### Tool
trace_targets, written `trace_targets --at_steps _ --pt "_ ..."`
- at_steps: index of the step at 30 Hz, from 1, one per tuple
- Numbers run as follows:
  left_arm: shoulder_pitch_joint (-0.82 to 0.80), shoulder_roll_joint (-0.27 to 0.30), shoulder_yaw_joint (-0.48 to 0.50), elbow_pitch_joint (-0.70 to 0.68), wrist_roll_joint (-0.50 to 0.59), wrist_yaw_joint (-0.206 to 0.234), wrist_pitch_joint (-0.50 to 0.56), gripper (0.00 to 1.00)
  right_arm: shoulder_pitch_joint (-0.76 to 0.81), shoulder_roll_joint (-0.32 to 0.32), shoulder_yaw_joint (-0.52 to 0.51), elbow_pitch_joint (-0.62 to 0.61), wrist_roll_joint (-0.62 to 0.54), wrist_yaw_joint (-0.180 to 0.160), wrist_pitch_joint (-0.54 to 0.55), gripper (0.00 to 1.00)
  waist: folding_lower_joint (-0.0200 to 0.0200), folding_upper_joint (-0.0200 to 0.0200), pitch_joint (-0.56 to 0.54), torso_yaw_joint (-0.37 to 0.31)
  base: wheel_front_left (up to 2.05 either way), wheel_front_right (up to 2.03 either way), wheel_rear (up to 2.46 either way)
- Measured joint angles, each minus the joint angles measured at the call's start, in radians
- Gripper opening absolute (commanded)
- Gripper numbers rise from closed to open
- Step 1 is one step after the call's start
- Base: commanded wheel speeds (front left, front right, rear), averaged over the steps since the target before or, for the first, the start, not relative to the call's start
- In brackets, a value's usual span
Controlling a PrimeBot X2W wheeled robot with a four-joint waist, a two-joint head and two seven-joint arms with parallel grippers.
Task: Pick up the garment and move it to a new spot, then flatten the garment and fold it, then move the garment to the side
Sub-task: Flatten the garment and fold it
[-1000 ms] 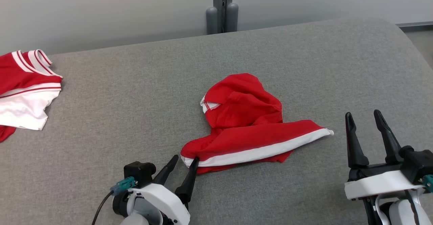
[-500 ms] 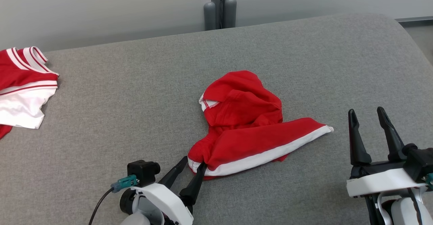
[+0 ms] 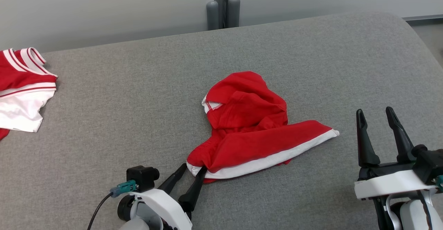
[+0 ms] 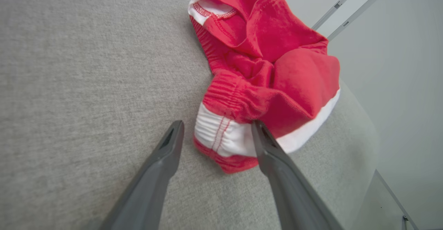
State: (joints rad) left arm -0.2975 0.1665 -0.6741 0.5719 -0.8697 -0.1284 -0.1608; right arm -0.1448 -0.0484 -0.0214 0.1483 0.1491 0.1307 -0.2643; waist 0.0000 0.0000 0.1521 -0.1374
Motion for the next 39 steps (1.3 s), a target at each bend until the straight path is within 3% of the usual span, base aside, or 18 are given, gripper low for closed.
trace_targets --at_steps 3,8,19,30,39 --pt "-0.007 0.005 -0.017 0.002 -0.010 0.000 -0.020 0.96 0.000 0.000 -0.003 -0.001 0.000 0.000 0.000 1.00 0.0000 0.0000 0.001 -0.001 0.00 0.00 0.00" --pt "-0.020 0.017 -0.039 0.007 -0.031 0.000 -0.038 0.46 0.000 0.000 -0.005 0.000 0.000 0.000 0.000 1.00 0.0000 0.0000 -0.001 0.000 0.00 0.00 0.00" --pt "-0.020 0.039 -0.063 0.038 -0.054 0.001 -0.074 0.01 0.015 0.000 -0.003 0.043 -0.009 0.000 0.000 1.00 0.0000 0.0000 -0.018 0.009 0.00 0.00 0.00" --pt "-0.008 0.057 0.058 -0.015 0.003 0.059 -0.101 0.00 0.053 -0.010 0.053 0.245 -0.055 0.000 0.000 1.00 0.0000 0.0000 -0.031 0.023 0.00 0.00 0.00" --pt "0.027 0.036 0.096 -0.050 0.048 0.061 -0.101 0.00 -0.012 -0.019 0.134 0.406 -0.137 0.000 0.000 1.00 0.0000 0.0000 -0.026 0.039 0.00 0.00 0.00"
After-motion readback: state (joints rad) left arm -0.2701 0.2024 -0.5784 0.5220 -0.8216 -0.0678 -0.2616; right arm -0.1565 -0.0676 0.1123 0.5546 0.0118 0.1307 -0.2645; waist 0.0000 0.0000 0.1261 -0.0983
